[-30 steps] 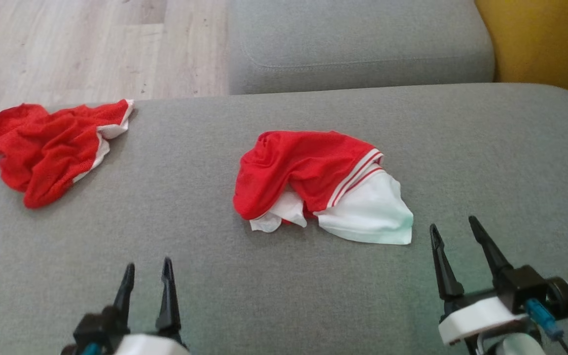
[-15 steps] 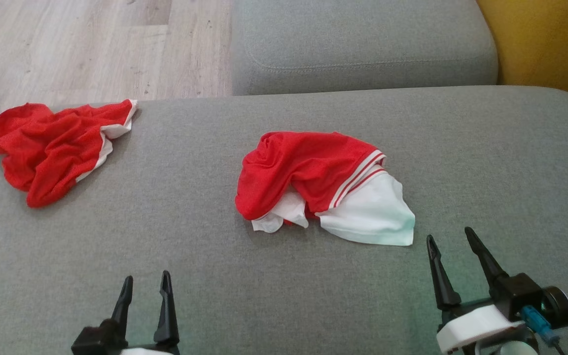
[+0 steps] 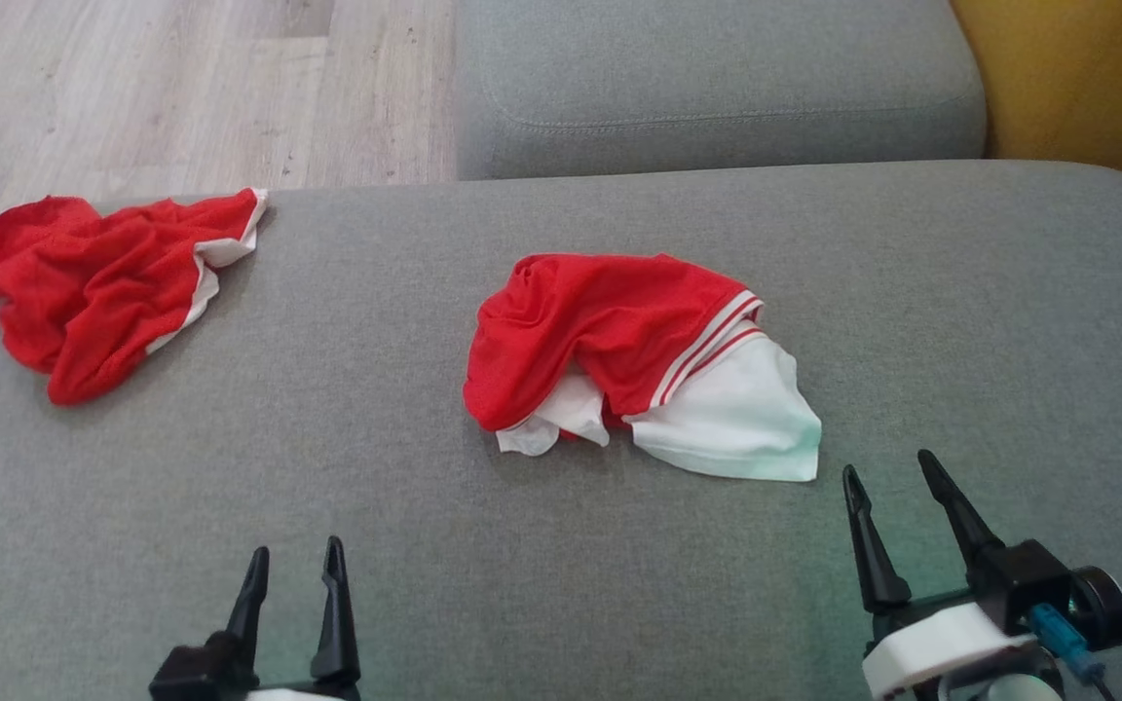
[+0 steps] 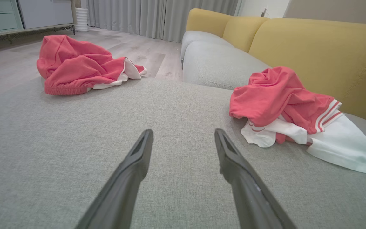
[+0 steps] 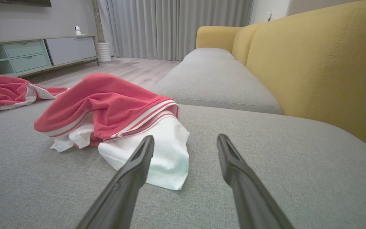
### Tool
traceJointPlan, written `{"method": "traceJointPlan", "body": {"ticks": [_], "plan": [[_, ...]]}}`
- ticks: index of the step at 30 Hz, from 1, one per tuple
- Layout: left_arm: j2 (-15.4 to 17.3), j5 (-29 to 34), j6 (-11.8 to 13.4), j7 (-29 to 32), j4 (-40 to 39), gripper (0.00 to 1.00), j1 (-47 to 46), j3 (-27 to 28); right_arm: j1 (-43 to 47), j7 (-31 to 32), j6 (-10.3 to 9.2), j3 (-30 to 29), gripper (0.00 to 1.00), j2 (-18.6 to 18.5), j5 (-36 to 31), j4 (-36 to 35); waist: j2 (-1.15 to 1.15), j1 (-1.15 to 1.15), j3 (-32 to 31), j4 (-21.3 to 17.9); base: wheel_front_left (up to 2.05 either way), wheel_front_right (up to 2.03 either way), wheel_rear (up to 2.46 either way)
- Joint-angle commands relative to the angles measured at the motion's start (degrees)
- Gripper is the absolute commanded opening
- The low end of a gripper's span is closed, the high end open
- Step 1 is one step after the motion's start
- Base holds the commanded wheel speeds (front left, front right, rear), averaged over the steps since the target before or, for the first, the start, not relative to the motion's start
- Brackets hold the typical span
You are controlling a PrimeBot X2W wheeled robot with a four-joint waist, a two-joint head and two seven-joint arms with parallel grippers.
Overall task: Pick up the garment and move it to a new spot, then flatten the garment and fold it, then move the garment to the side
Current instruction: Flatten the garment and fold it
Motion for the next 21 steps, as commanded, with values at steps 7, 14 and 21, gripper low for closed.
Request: {"method": "traceJointPlan", "body": {"ticks": [7,14,21], "plan": [[0.4,0.5,0.2,-0.2,-2.0,1.00,-2.8,1.3,-3.9,1.4,-0.04,1.9,1.00,-0.2,-0.6,-1.9,0.00,0.00,2.1,1.1,0.00,0.00,0.00],[-0.1,1.1,-0.2,-0.3,-1.8,1.00,-5.0,0.7,-9.3,6.4,-0.04,-0.1,1.00,-0.2,-3.7,3.0,0.00,0.00,5.8,3.1,0.00,0.00,0.00],[-0.8,1.6,-0.4,-0.4,-1.7,1.00,-6.8,0.2,-15.4,11.3,-0.04,-2.1,1.00,-0.2,-5.4,11.1,0.00,0.00,8.6,5.2,0.00,0.00,0.00]]}}
